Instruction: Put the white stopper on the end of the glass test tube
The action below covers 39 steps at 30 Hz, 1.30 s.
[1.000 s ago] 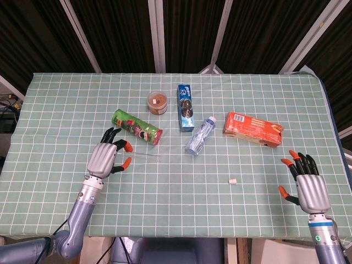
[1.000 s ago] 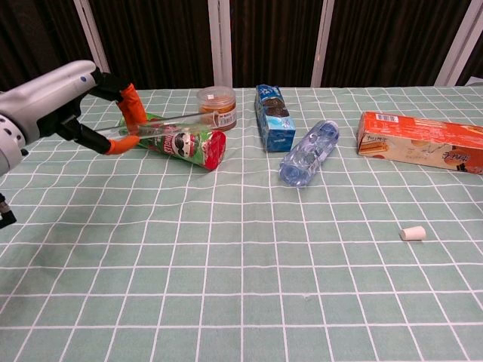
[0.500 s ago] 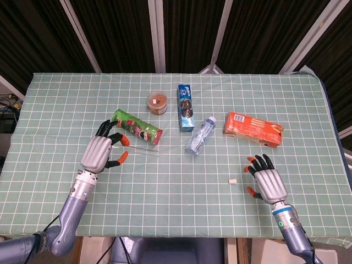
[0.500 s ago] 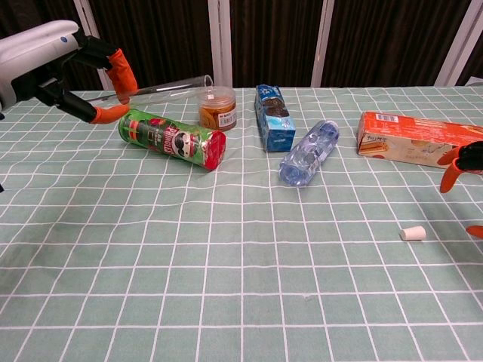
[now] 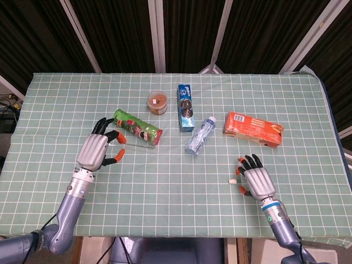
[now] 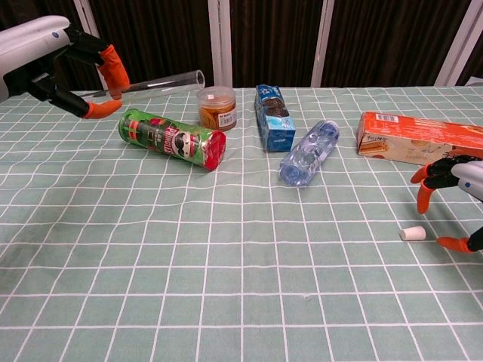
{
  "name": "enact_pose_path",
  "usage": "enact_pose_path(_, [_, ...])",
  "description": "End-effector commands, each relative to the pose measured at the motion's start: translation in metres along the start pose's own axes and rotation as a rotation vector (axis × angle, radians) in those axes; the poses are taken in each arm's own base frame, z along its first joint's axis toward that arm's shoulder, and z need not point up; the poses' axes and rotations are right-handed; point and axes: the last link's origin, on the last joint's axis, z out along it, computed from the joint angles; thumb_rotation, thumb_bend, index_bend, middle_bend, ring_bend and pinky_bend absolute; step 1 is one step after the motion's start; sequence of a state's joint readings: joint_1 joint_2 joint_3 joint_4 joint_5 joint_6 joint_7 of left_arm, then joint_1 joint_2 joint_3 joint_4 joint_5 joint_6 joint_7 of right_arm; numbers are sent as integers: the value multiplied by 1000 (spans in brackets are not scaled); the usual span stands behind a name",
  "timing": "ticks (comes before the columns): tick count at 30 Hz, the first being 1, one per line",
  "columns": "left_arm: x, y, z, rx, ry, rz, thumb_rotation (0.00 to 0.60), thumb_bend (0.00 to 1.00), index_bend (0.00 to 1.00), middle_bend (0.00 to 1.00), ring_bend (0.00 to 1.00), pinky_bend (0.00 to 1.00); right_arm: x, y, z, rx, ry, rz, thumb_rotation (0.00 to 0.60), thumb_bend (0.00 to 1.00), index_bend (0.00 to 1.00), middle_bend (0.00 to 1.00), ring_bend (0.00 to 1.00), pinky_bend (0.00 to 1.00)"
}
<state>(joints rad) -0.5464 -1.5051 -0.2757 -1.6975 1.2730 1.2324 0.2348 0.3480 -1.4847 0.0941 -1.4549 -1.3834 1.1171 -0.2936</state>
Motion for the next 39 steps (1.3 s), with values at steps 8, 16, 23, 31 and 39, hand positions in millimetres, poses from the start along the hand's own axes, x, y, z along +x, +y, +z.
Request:
enact_pose_path(8, [-3, -1, -2, 4, -4, 1, 600, 669, 583, 495, 98, 0, -8, -2, 4, -2, -10, 10, 600, 306, 462, 202, 106, 73])
enact_pose_path(16, [-6, -2, -3, 7, -8, 1, 600, 669, 582, 495, 98, 0, -13, -3, 6, -8, -19, 11, 600, 301, 473, 202, 106, 73])
enact_pose_path(23, [-6, -5, -4, 12, -9, 2, 600, 669, 581, 495, 99, 0, -14, -4, 8, -13, -16, 12, 600, 303, 479, 202, 106, 73])
enact_pose_path(31, [-6, -7, -3, 15, -8, 3, 600, 669, 581, 495, 99, 0, -14, -11, 11, -2, -7, 13, 600, 334, 489, 203, 106, 73])
enact_pose_path(39, [-5, -9, -4, 17, -8, 1, 600, 669, 581, 495, 99, 0, -14, -15, 14, 0, -2, 5, 600, 344, 504, 203, 106, 73])
